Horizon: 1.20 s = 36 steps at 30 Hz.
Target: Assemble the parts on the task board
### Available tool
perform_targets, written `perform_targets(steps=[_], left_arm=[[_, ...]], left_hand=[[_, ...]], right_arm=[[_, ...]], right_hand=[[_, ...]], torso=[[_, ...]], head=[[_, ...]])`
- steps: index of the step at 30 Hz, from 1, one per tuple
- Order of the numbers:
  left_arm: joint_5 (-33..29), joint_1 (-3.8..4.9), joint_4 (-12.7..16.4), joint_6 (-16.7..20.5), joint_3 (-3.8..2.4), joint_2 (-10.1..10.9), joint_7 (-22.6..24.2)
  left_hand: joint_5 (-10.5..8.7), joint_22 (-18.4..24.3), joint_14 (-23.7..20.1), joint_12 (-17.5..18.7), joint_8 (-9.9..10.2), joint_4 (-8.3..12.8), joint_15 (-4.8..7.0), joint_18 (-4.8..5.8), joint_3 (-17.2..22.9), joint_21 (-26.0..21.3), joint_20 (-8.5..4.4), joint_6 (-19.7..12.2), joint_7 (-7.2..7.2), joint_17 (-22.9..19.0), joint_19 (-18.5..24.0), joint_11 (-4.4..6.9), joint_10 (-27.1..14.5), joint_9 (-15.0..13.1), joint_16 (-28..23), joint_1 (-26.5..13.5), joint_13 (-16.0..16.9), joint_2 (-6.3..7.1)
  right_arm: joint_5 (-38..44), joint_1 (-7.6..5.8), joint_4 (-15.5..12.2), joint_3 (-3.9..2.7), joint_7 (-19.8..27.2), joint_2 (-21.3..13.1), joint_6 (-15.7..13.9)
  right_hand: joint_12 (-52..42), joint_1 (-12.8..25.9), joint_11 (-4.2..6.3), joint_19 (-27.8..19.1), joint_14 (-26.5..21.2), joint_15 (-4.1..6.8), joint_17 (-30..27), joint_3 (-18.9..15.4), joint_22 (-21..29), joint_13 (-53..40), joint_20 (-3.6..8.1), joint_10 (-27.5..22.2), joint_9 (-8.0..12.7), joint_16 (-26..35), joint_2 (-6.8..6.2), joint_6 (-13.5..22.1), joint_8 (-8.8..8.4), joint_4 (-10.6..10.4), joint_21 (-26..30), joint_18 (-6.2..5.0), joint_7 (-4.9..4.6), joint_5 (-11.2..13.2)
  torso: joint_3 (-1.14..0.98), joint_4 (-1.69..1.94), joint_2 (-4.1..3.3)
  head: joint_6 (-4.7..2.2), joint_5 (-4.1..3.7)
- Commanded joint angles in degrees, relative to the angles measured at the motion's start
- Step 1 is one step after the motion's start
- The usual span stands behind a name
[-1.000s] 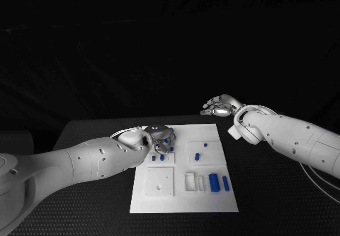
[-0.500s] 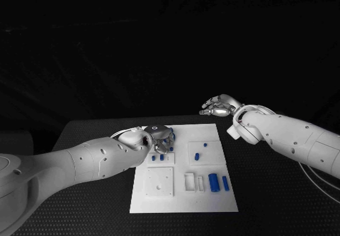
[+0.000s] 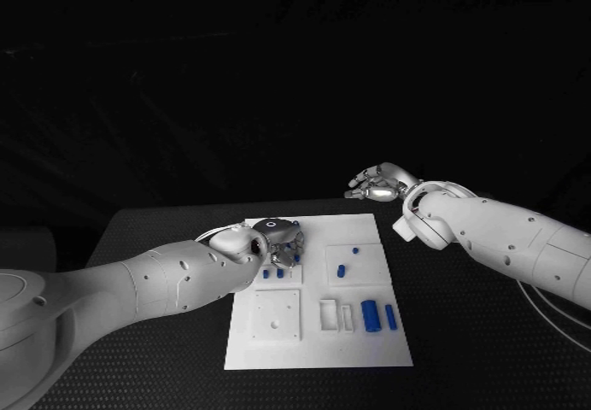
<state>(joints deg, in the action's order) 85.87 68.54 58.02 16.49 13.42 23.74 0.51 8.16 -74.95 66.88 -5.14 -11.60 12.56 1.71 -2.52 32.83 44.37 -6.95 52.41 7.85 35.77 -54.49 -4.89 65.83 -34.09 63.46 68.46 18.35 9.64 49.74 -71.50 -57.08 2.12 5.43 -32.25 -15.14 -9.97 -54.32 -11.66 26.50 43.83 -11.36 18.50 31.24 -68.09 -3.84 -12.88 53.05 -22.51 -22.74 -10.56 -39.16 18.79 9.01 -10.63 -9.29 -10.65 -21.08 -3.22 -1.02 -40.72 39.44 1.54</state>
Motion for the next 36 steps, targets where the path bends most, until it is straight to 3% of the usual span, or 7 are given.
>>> perform_targets(steps=[1, 20, 36], left_arm=[[-0.1, -0.13, -0.2, -0.4, 0.03, -0.3, -0.1], [-0.1, -0.26, -1.8, -1.7, 0.03, -1.4, -0.7], [-0.1, -0.61, -2.1, -2.0, 0.02, -1.9, -0.4]], left_hand=[[0.26, -1.2, 0.3, 0.3, -0.1, -0.2, -0.04, -2.56, -0.3, 0.2, -0.15, 0.0, 0.29, 0.1, -0.3, 0.07, 0.3, 0.1, 0.4, -0.1, -0.1, -0.63], [0.31, -1.2, 0.3, 0.6, -0.2, -0.5, -0.02, -2.50, -0.1, 0.3, -0.27, 0.5, 0.65, 0.1, -0.2, 0.09, 0.8, 0.4, 0.6, -0.1, -0.5, -2.02], [0.26, -1.2, 0.6, 0.6, -0.7, -0.2, 0.21, -2.44, -0.3, 0.6, -0.43, 1.3, 0.47, 0.4, -0.3, 0.33, 1.7, 0.6, 1.1, 0.0, -0.6, -2.14]], right_arm=[[0.2, 0.01, -0.1, -0.03, 0.4, 0.1, 0.3], [0.2, 0.01, -0.4, -0.03, 0.4, 0.1, 0.3], [0.2, 0.00, -0.4, -0.03, 0.3, 0.1, 0.4]], right_hand=[[0.3, -0.5, -0.01, 0.2, 0.1, -0.09, -0.1, -0.2, -0.1, -0.1, 0.04, 0.2, 0.1, 0.4, 0.20, 0.3, 0.37, 0.0, 0.3, 0.74, -3.21, -0.3], [0.4, -0.5, -0.01, 0.2, 0.1, -0.09, -0.1, -0.2, -0.1, -0.1, 0.04, 0.3, 0.1, 0.4, 0.20, 0.3, 0.38, 0.1, 0.3, 0.74, -3.20, -0.3], [0.5, -0.5, -0.01, 0.3, 0.1, -0.08, -0.1, -0.2, -0.2, -0.1, 0.04, 0.3, 0.1, 0.4, 0.19, 0.3, 0.39, 0.1, 0.4, 0.75, -3.20, -0.3]], torso=[[-0.02, 0.05, 0.03], [0.01, 0.03, -0.01], [-0.05, 0.05, 0.07]], head=[[0.06, -0.09], [0.05, -0.30], [0.20, -0.38]])
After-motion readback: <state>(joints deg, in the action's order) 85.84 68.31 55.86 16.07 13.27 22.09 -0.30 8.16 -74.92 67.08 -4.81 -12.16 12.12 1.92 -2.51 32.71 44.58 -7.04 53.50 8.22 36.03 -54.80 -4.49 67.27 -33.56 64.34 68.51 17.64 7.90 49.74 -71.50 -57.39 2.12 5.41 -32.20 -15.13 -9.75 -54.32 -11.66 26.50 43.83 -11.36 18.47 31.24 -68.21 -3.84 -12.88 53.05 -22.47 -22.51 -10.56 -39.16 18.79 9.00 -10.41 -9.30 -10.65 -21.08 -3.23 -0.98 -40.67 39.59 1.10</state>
